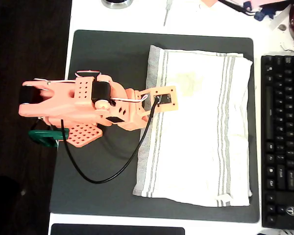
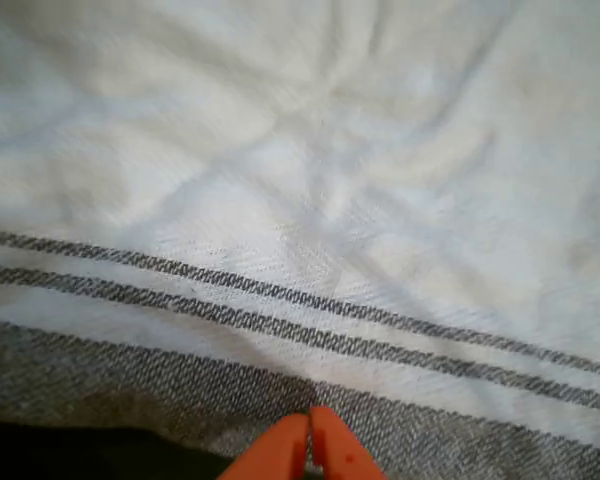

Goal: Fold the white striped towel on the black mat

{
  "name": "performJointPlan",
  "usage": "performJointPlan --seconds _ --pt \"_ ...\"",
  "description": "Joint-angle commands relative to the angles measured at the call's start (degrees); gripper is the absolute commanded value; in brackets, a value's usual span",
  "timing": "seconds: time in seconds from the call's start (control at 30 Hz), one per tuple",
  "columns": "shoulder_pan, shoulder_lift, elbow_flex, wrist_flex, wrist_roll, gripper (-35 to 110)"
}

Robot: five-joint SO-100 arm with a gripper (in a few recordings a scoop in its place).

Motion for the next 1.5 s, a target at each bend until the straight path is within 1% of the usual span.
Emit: performJointPlan --seconds 0.0,0.27,0.53,0.67,0.83,1.03,1.33,1.47 --pt "-0.3 -1.0 -3.7 -0.3 -0.8 0" --pt "-5.4 -9.2 -11.2 -0.2 0.9 0" --pt "-14.8 -23.1 -23.3 -2.0 4.7 0" --pt "-20.6 -34.1 -33.8 -2.0 11.2 0" --pt "-26.7 -48.3 -48.4 0.4 20.1 0" --pt "-31.6 -64.9 -65.7 4.0 28.7 0" --pt "-34.7 -87.2 -91.9 8.7 33.2 0" --pt "-35.3 -94.6 -98.7 9.8 34.5 0"
